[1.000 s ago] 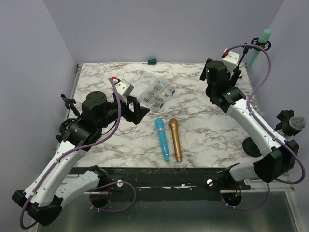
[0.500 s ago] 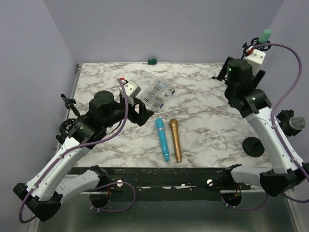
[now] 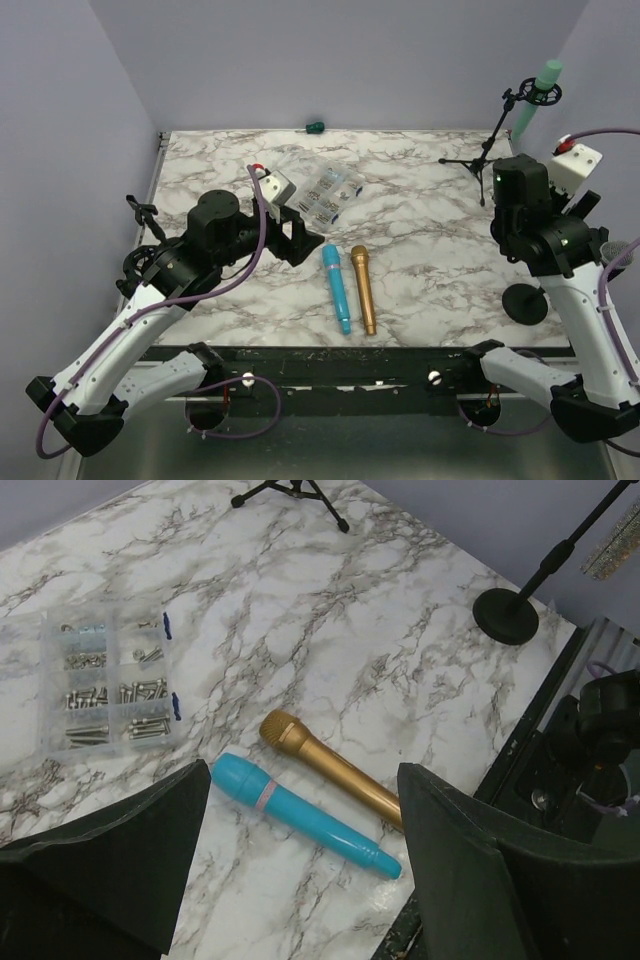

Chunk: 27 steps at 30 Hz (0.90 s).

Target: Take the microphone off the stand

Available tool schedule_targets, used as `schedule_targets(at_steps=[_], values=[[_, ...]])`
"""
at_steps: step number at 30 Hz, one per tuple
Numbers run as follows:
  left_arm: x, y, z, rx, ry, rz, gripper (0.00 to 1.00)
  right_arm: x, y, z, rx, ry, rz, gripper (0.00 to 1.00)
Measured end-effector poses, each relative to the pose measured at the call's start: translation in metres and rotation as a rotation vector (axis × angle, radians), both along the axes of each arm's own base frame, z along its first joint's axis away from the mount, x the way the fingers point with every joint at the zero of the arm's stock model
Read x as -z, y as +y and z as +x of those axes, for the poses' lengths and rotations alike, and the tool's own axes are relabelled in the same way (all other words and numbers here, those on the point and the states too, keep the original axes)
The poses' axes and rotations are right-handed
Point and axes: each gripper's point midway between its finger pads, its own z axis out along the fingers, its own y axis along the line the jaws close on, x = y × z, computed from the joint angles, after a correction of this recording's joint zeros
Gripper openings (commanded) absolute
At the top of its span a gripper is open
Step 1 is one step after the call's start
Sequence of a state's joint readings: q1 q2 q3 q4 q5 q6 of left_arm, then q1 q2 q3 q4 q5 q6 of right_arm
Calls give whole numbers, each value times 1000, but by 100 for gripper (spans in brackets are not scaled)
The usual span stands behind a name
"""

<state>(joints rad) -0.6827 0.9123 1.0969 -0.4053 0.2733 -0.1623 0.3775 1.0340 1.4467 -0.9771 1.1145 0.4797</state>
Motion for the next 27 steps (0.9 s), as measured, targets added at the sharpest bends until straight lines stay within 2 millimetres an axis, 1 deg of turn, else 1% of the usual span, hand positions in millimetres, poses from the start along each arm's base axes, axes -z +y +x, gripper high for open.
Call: schedule_targets(at_steps=[5, 9, 14, 19, 22, 27], values=[[0, -3, -3, 11, 0, 0, 78, 27, -7, -19, 56, 45, 30, 94], [0, -6, -7, 26, -1, 1, 78, 33, -14, -41, 92, 0, 84, 93], [1, -10, -10, 37, 0, 6, 78, 31, -27, -68, 146, -65, 128, 93], [2, -12, -11, 42, -1, 10, 78, 28, -33, -83, 158, -100, 145, 93], [2, -12, -12, 43, -3, 12, 78, 20, -37, -90, 164, -113, 138, 94], [3, -14, -15, 53, -5, 16, 78, 3, -47, -102, 180, -148, 111, 94]])
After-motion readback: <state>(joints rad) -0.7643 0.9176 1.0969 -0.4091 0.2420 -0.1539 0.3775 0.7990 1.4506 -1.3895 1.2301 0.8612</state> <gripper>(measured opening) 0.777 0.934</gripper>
